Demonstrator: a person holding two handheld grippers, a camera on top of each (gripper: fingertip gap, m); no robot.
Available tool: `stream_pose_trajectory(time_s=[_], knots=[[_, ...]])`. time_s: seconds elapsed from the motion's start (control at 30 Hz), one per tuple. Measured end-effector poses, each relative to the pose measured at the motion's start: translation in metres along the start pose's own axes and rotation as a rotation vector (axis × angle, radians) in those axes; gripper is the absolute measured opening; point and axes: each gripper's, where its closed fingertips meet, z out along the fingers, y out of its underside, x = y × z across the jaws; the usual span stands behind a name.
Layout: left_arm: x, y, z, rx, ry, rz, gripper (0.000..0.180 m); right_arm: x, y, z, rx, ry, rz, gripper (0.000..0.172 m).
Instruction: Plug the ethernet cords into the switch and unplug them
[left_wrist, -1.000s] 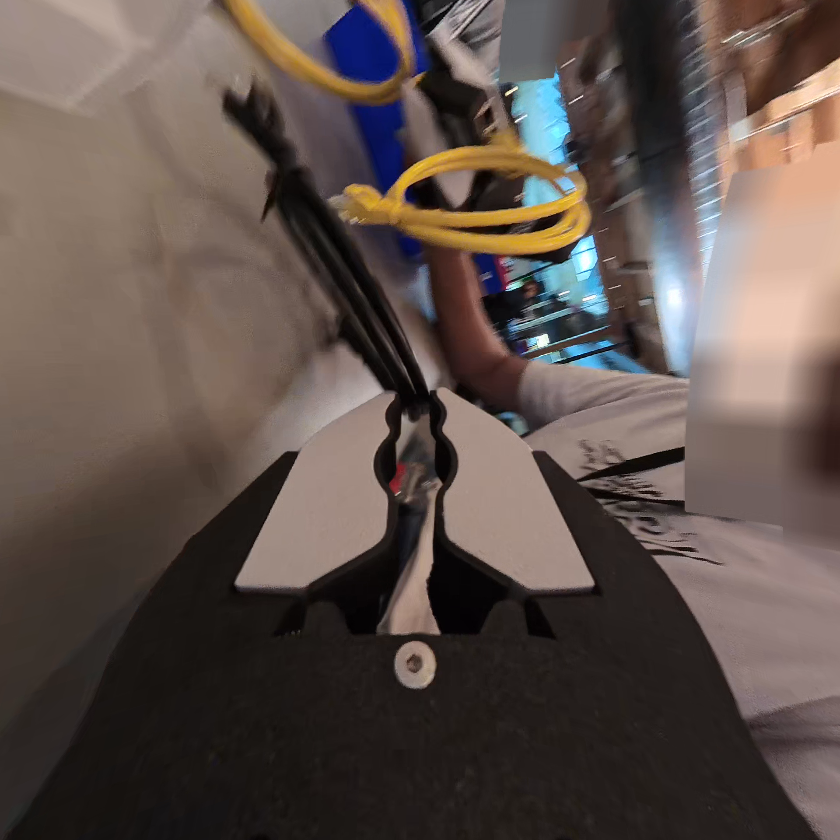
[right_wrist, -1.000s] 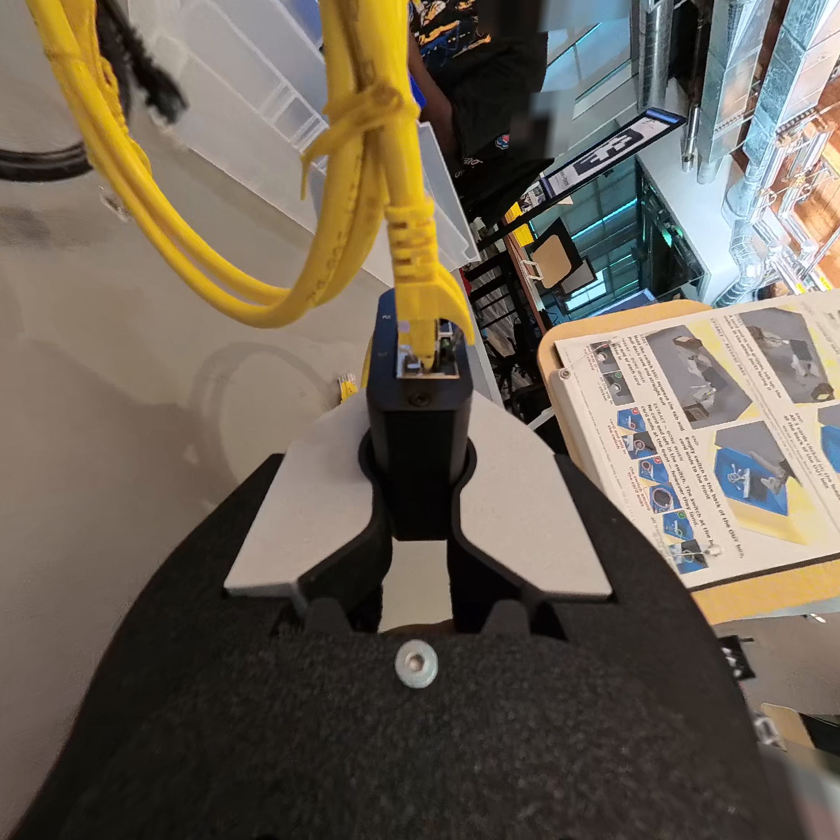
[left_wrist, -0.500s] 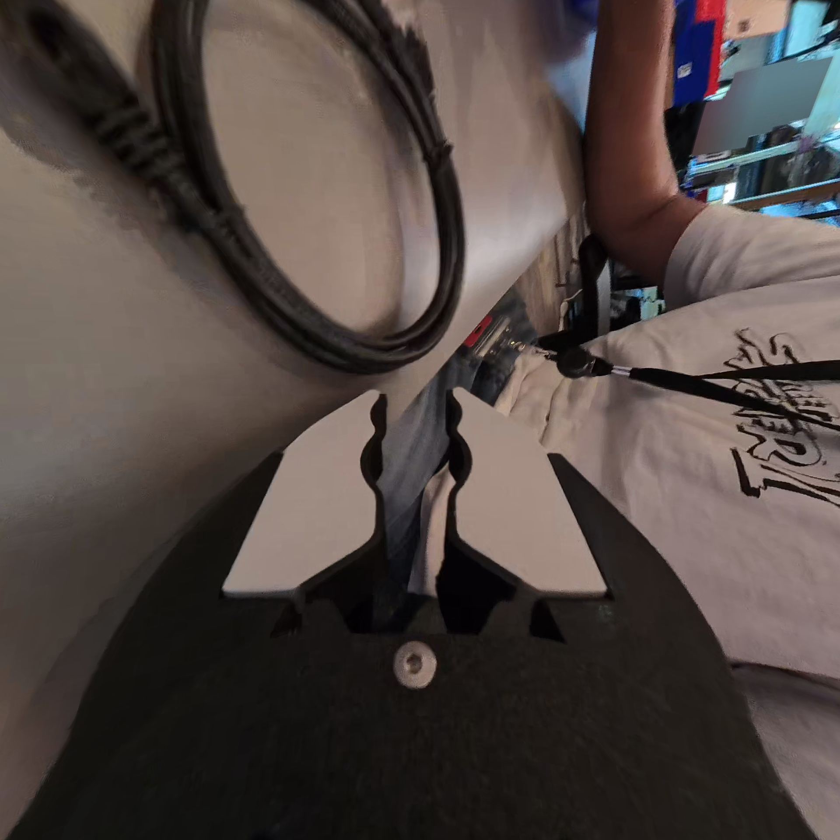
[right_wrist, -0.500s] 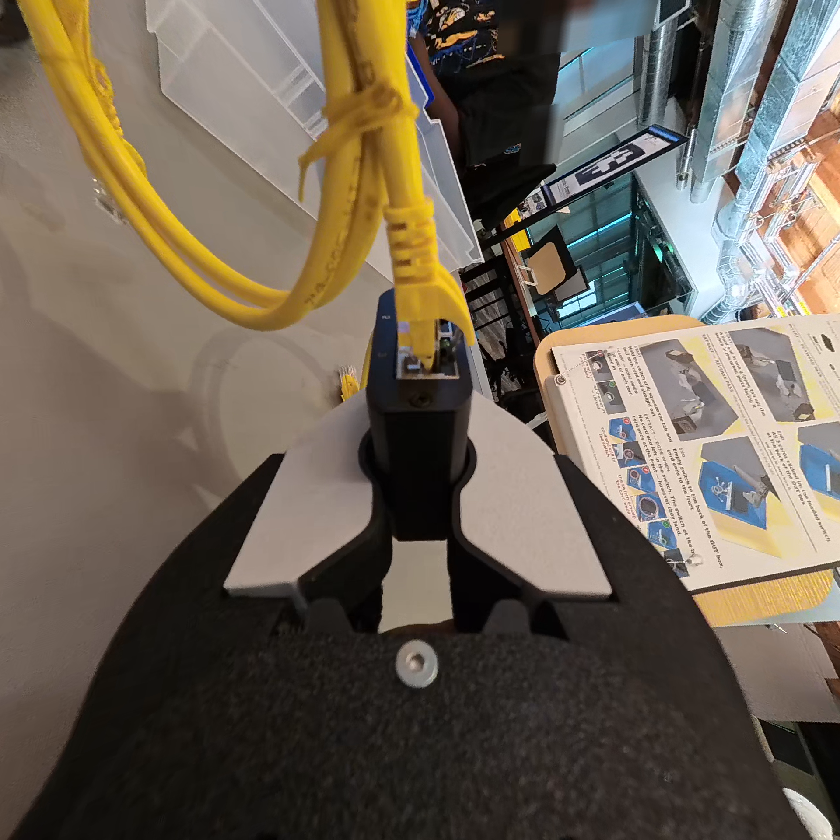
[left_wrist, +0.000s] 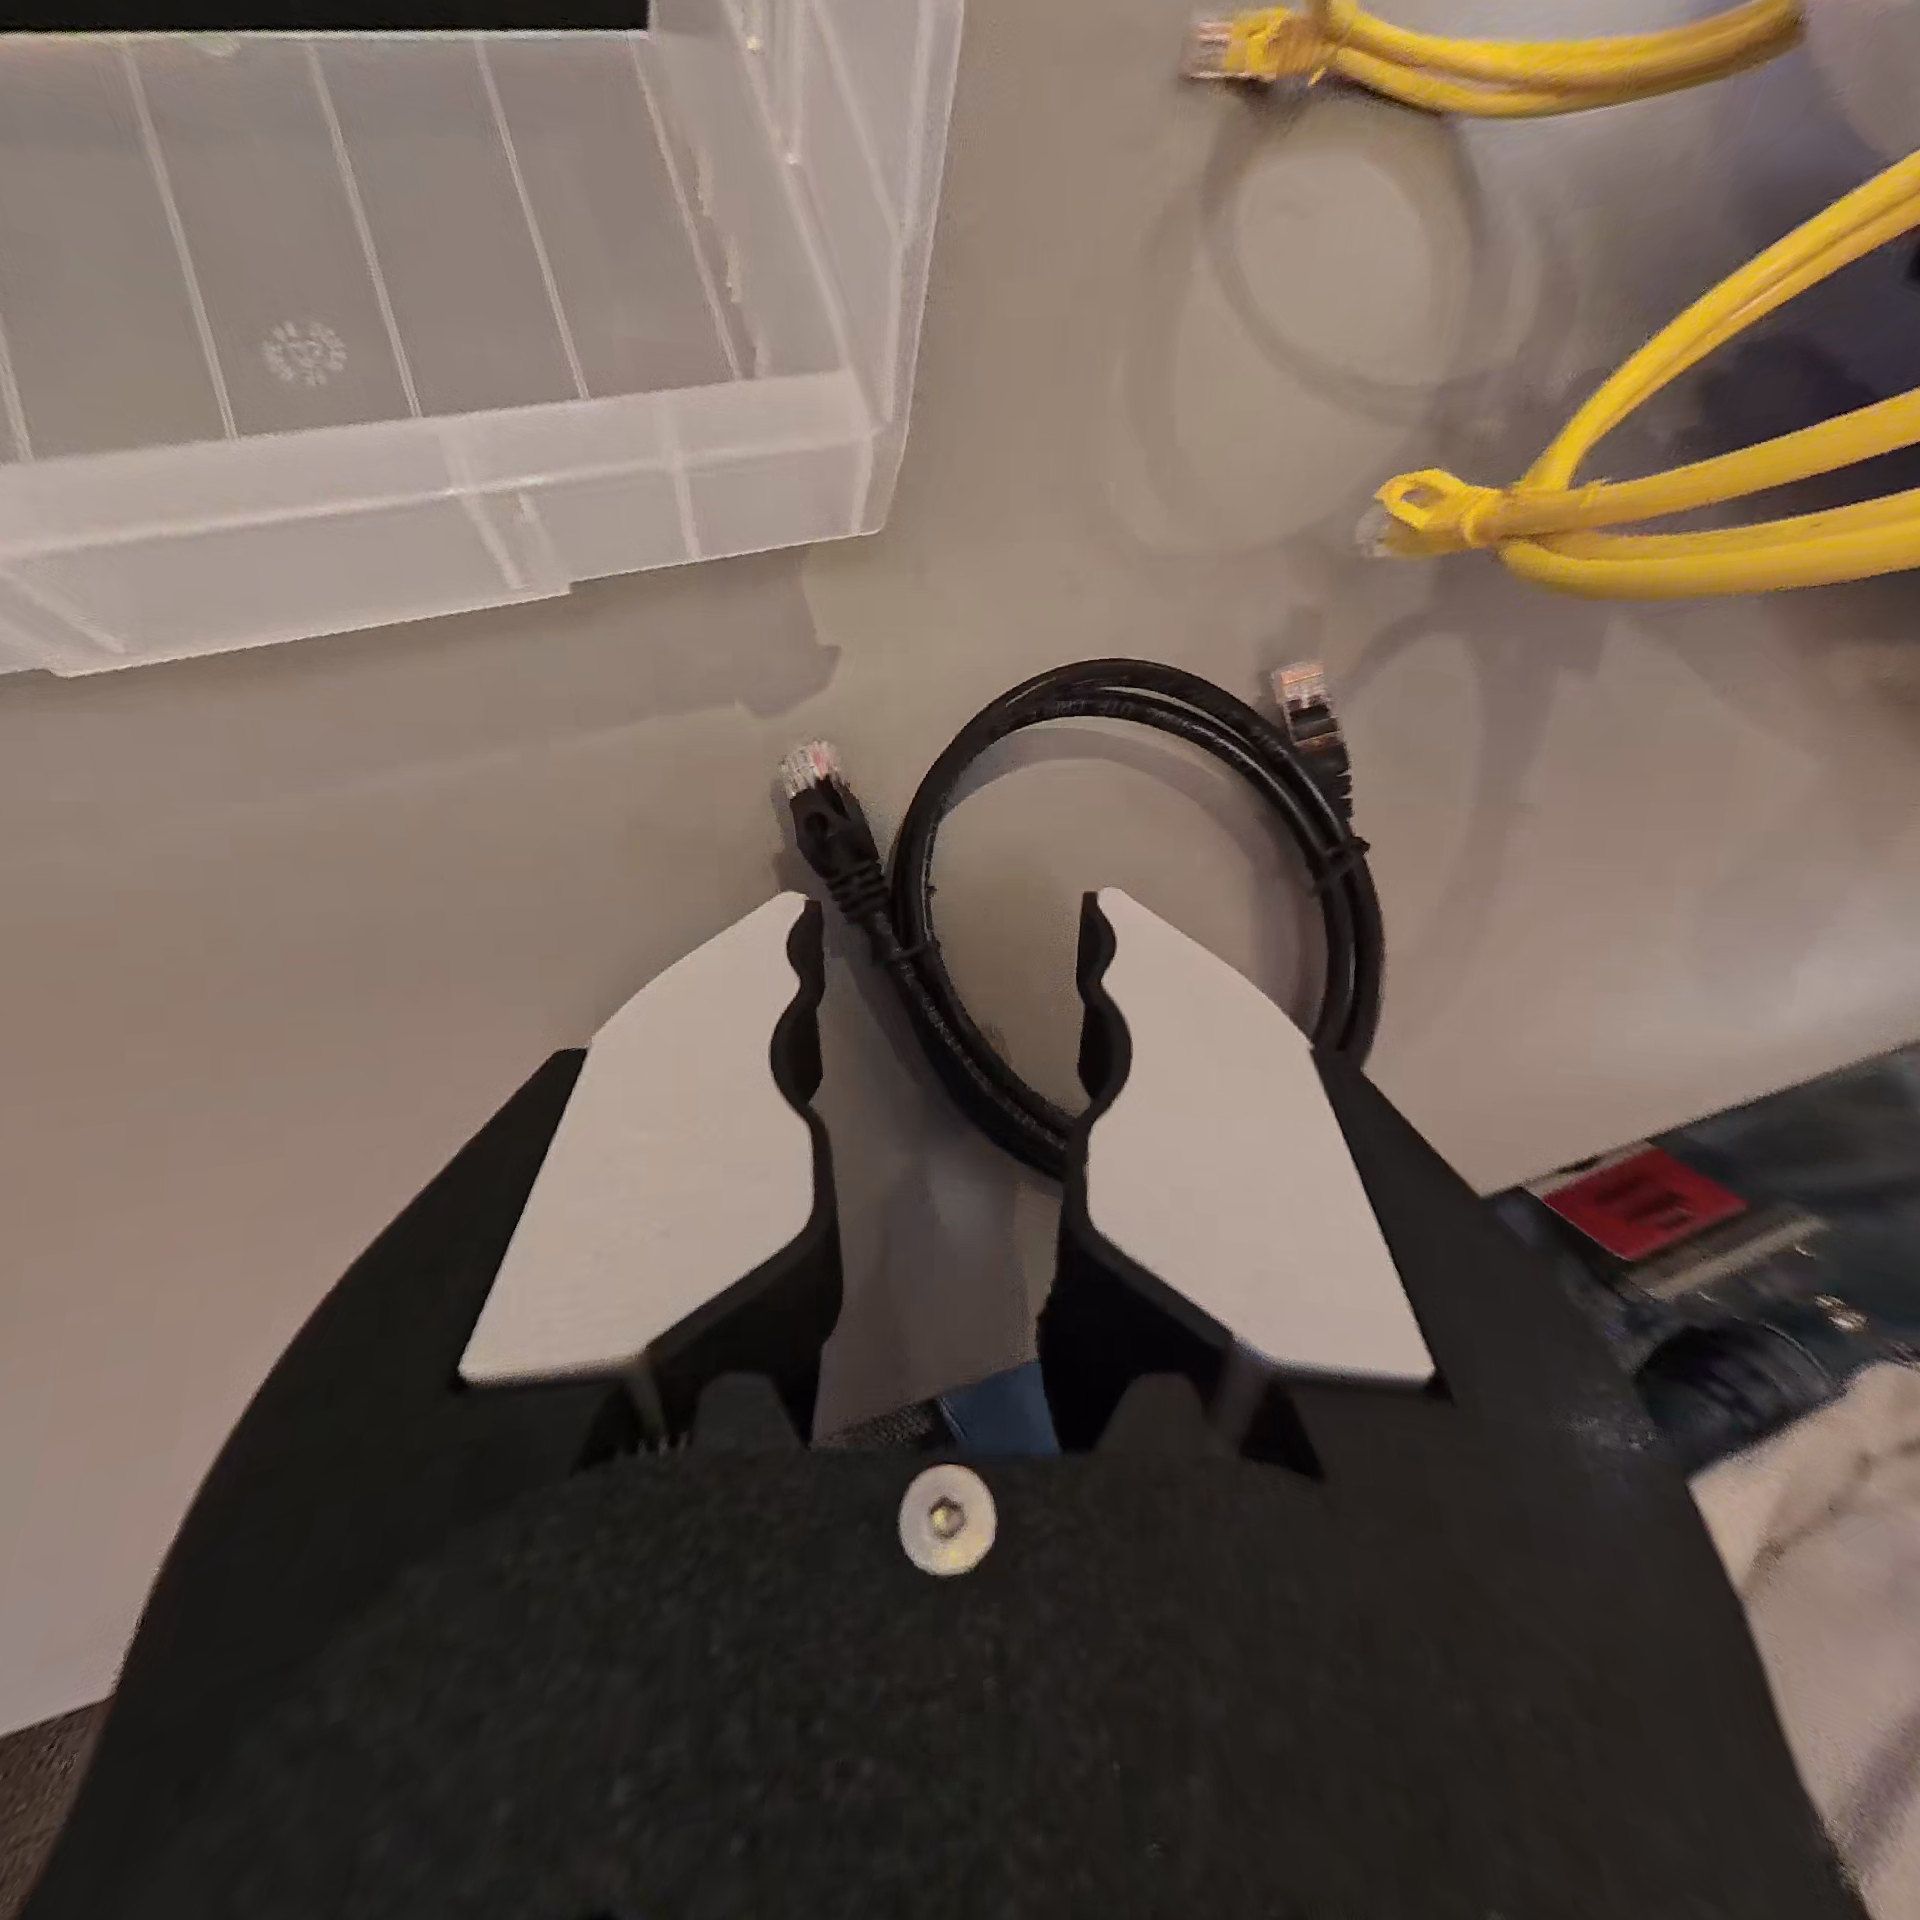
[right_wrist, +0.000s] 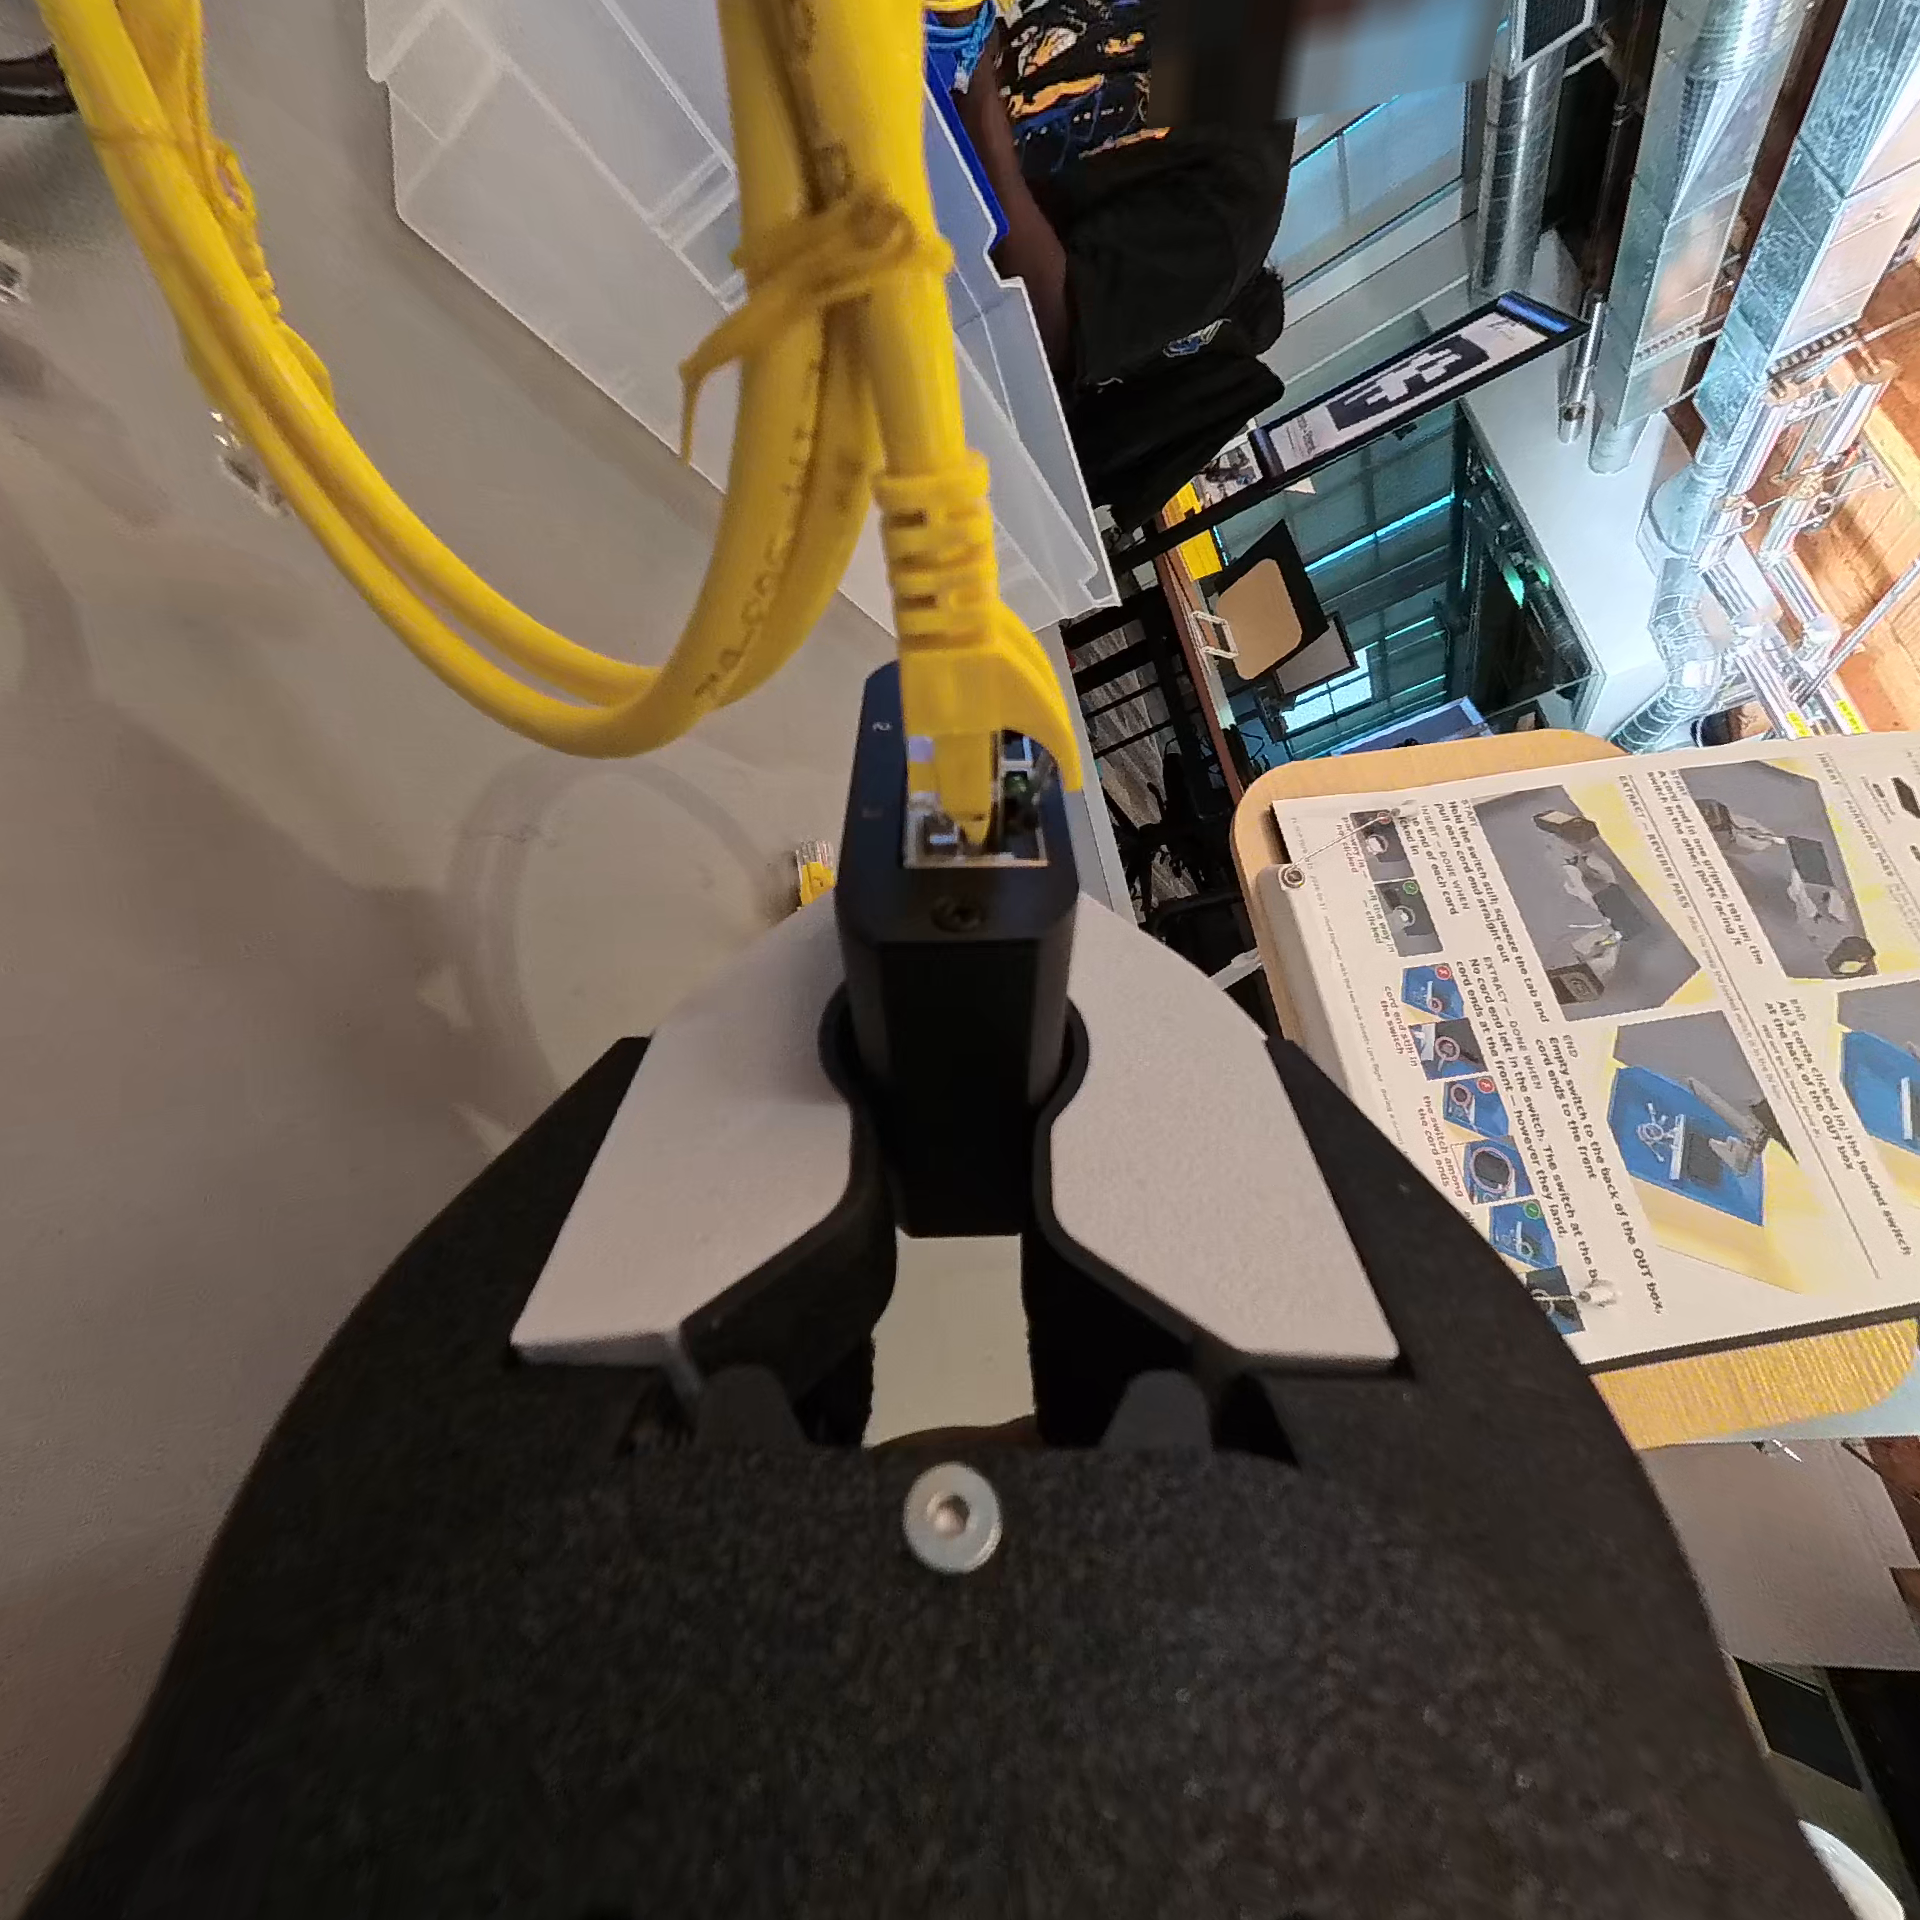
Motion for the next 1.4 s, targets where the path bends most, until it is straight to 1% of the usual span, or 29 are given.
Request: stream_pose_trajectory(time_s=[0.13,0.23,0.27,0.3,0.5,0.57,0.67,0.77,0.87,0.93,1.0,1.07,1.13,1.2,1.27,1.33,1.4], knots=[[-0.009,0.011,0.013,-0.039,-0.079,-0.011,0.049,-0.001,-0.002,-0.001,0.004,-0.002,-0.002,0.025],[-0.008,0.02,0.023,-0.056,-0.077,-0.024,0.05,-0.002,-0.003,-0.001,0.005,-0.004,-0.004,0.025],[-0.006,0.019,0.024,-0.039,-0.076,-0.013,0.041,-0.002,-0.003,-0.001,0.005,-0.006,-0.003,0.025],[-0.004,0.02,0.025,-0.043,-0.078,0.01,0.017,-0.002,-0.003,-0.001,0.005,-0.006,-0.004,0.025],[0.022,0.016,0.027,-0.05,0.065,0.087,0.014,-0.002,-0.003,0.0,0.005,-0.001,-0.013,0.025],[0.037,0.007,0.021,-0.04,0.129,0.158,0.014,-0.002,-0.004,0.0,0.007,0.003,-0.021,0.025],[0.052,-0.018,0.002,-0.015,0.139,0.337,0.014,-0.004,-0.005,0.0,0.012,0.005,-0.035,0.025],[0.051,-0.043,-0.021,-0.065,0.032,0.566,0.014,-0.004,-0.009,-0.002,0.045,-0.013,-0.028,0.025],[0.044,-0.065,-0.049,-0.114,-0.078,0.746,0.014,-0.003,-0.01,-0.003,0.053,-0.009,-0.044,0.025],[0.038,-0.076,-0.067,-0.136,-0.134,0.825,0.014,-0.002,-0.01,-0.003,0.048,0.0,-0.063,0.025],[0.037,-0.086,-0.079,-0.144,-0.148,0.858,0.014,-0.004,-0.011,-0.003,0.052,0.006,-0.096,0.025],[0.041,-0.097,-0.082,-0.148,-0.136,0.891,0.014,-0.005,-0.013,-0.003,0.057,0.019,-0.12,0.025],[0.055,-0.104,-0.074,-0.168,-0.087,0.942,0.014,-0.008,-0.015,-0.002,0.058,0.024,-0.149,0.025],[0.071,-0.109,-0.057,-0.199,-0.047,1.023,0.014,-0.011,-0.016,-0.002,0.065,0.019,-0.173,0.025],[0.085,-0.109,-0.037,-0.272,-0.009,1.112,0.014,-0.014,-0.016,-0.001,0.073,0.009,-0.187,0.025],[0.108,-0.107,-0.018,-0.309,0.092,1.189,0.014,-0.015,-0.015,-0.001,0.066,0.008,-0.191,0.025],[0.132,-0.105,0.0,-0.316,0.213,1.218,0.014,-0.014,-0.015,0.0,0.06,0.009,-0.19,0.025]])
